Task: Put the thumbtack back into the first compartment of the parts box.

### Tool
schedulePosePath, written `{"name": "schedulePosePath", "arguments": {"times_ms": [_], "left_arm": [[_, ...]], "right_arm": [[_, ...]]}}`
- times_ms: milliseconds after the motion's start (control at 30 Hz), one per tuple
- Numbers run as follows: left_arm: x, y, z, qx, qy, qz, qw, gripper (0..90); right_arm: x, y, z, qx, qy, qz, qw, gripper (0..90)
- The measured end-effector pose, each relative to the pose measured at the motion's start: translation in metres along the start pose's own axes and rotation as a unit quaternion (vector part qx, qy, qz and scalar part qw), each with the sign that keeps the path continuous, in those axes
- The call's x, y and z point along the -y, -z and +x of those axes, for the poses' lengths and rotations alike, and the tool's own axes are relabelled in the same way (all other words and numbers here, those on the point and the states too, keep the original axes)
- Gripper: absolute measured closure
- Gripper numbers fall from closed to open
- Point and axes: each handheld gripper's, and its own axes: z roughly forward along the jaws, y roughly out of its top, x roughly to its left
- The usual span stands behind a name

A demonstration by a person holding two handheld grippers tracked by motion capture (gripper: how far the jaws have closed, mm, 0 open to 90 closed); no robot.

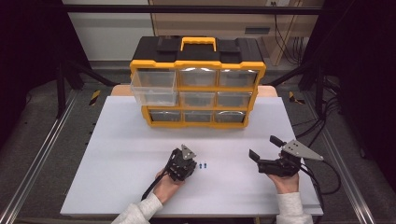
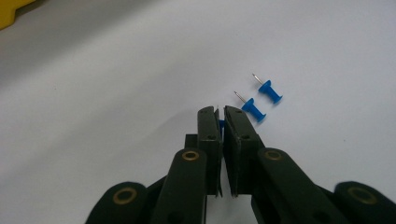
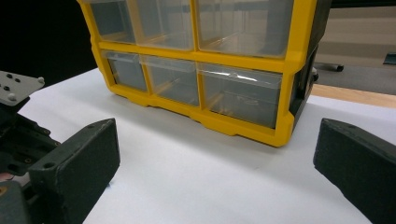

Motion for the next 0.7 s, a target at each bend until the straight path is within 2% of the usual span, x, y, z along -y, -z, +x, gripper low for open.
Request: {"name": "schedulePosePath", "arguments": {"times_ms": [33, 200, 400, 700], "left_arm": [[0.000, 0.002, 0.001, 0.001, -0.005, -0.003, 1.0000, 85.2], [0.000, 0.009, 0.004, 0.012, -0.006, -0.008, 0.9999, 85.2], [-0.002, 0.026, 0.010, 0.023, -0.010, -0.022, 0.9995, 85.2], [-0.005, 0.047, 0.017, 0.028, -0.020, -0.034, 0.9988, 85.2]], "right_arm": [[0.000, 0.000, 0.000, -0.002, 0.001, 0.001, 1.0000, 0.9], [0.000, 0.000, 0.001, -0.001, 0.000, 0.002, 1.0000, 0.8], [0.000, 0.000, 0.000, -0.002, 0.001, 0.001, 1.0000, 0.8], [0.001, -0.001, 0.001, -0.002, 0.001, 0.003, 1.0000, 0.8]]}}
